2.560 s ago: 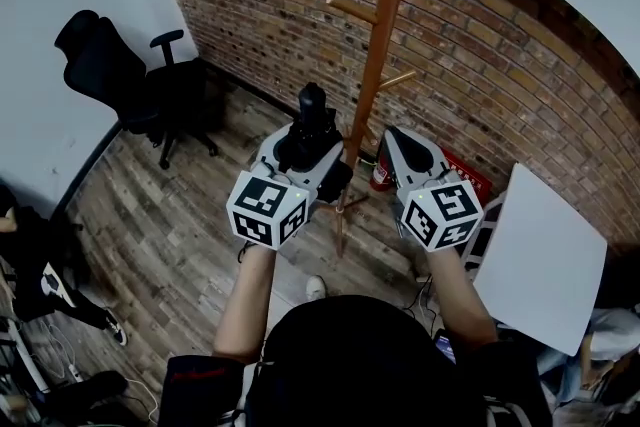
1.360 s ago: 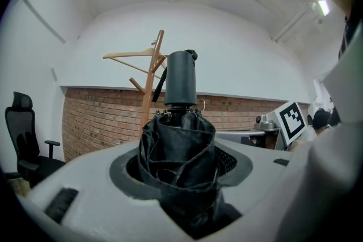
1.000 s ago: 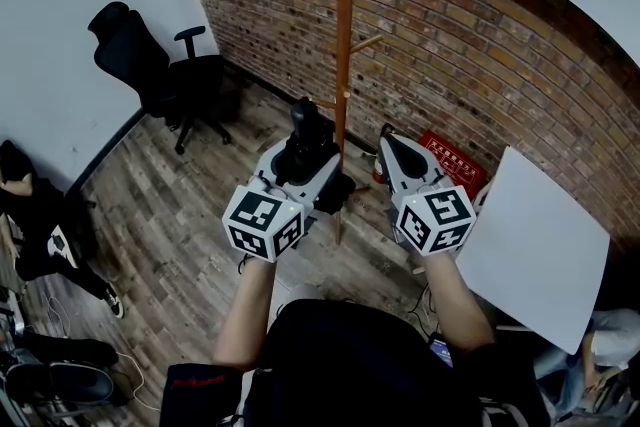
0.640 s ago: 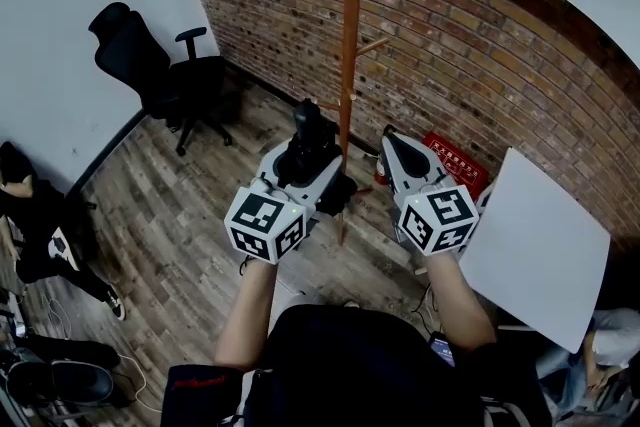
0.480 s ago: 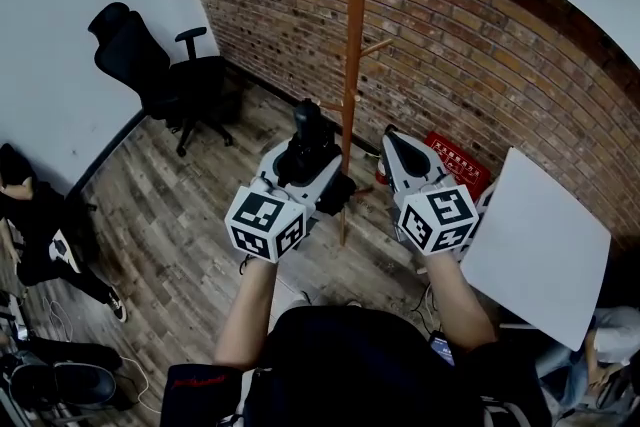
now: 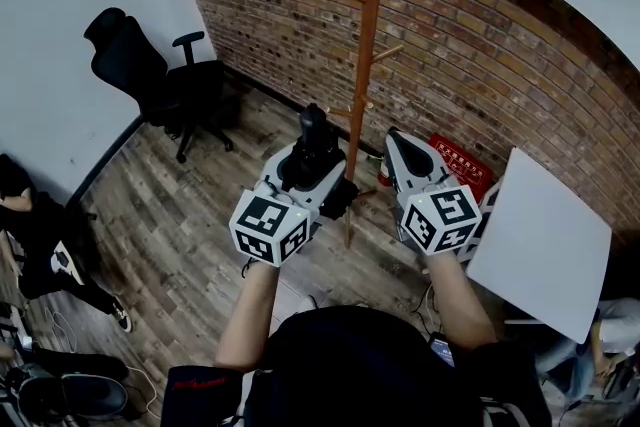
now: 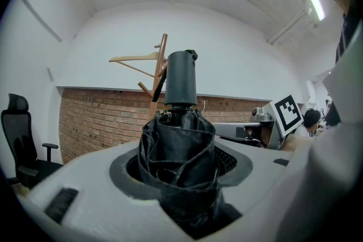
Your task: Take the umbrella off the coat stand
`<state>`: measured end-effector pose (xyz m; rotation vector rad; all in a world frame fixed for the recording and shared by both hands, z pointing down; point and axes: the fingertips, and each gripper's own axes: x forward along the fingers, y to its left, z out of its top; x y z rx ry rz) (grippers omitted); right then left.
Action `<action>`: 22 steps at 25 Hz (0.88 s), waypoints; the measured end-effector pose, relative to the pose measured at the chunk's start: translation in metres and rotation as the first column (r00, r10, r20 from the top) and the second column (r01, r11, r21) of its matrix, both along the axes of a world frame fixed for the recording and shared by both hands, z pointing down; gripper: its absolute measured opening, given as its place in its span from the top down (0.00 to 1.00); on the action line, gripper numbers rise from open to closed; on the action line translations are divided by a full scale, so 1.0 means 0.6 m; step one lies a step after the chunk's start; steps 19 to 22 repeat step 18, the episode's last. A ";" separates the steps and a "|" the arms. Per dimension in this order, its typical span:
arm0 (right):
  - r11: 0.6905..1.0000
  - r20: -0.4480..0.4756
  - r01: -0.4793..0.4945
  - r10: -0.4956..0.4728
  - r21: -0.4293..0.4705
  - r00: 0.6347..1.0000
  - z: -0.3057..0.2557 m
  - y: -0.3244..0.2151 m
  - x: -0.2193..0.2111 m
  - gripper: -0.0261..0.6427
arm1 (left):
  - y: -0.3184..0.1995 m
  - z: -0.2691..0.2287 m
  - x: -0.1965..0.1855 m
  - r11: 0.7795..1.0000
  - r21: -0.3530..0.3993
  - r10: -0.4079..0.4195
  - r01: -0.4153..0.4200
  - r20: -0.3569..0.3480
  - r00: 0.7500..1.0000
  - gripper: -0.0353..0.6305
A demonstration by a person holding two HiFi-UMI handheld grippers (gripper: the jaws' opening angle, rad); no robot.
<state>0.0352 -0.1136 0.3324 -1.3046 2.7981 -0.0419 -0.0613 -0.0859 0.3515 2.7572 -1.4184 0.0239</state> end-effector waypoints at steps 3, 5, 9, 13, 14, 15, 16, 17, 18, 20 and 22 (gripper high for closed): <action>1.000 -0.002 -0.005 0.005 -0.001 1.000 -0.001 -0.006 -0.014 0.92 | -0.007 0.000 -0.013 1.000 -0.003 0.005 -0.005 -0.001 1.000 0.57; 1.000 -0.001 -0.009 0.009 -0.004 1.000 0.001 -0.004 -0.021 0.92 | -0.005 0.000 -0.020 1.000 -0.005 0.011 -0.011 -0.001 1.000 0.57; 1.000 -0.001 -0.020 0.020 -0.002 1.000 0.002 0.004 -0.035 0.92 | 0.002 -0.002 -0.033 1.000 0.002 0.020 -0.020 -0.001 1.000 0.57; 1.000 -0.005 -0.029 0.029 -0.003 1.000 0.000 -0.001 -0.039 0.92 | -0.005 -0.004 -0.040 1.000 0.001 0.024 -0.024 -0.004 1.000 0.57; 1.000 -0.005 -0.031 0.031 -0.003 1.000 -0.001 -0.003 -0.039 0.92 | -0.007 -0.004 -0.041 1.000 0.000 0.025 -0.025 -0.004 1.000 0.57; 0.999 -0.005 -0.033 0.033 -0.003 0.999 -0.002 -0.004 -0.039 0.92 | -0.008 -0.004 -0.041 1.000 -0.002 0.027 -0.027 -0.003 1.000 0.57; 0.999 -0.005 -0.035 0.035 -0.004 0.999 -0.003 -0.003 -0.039 0.92 | -0.007 -0.004 -0.042 1.000 -0.003 0.029 -0.029 -0.003 1.000 0.57; 0.999 -0.004 -0.037 0.037 -0.004 0.999 -0.003 -0.002 -0.040 0.92 | -0.005 -0.004 -0.043 1.000 -0.004 0.030 -0.030 -0.002 1.000 0.57; 0.999 -0.004 -0.039 0.039 -0.005 0.999 -0.004 -0.001 -0.042 0.92 | -0.004 -0.004 -0.044 0.999 -0.005 0.031 -0.031 -0.002 1.000 0.57; 0.999 -0.004 -0.039 0.039 -0.005 0.999 -0.004 -0.001 -0.042 0.92 | -0.004 -0.004 -0.044 0.999 -0.005 0.031 -0.031 -0.002 1.000 0.57; 0.999 -0.004 -0.039 0.039 -0.005 0.999 -0.004 -0.001 -0.042 0.92 | -0.004 -0.004 -0.044 0.999 -0.005 0.031 -0.031 -0.002 1.000 0.57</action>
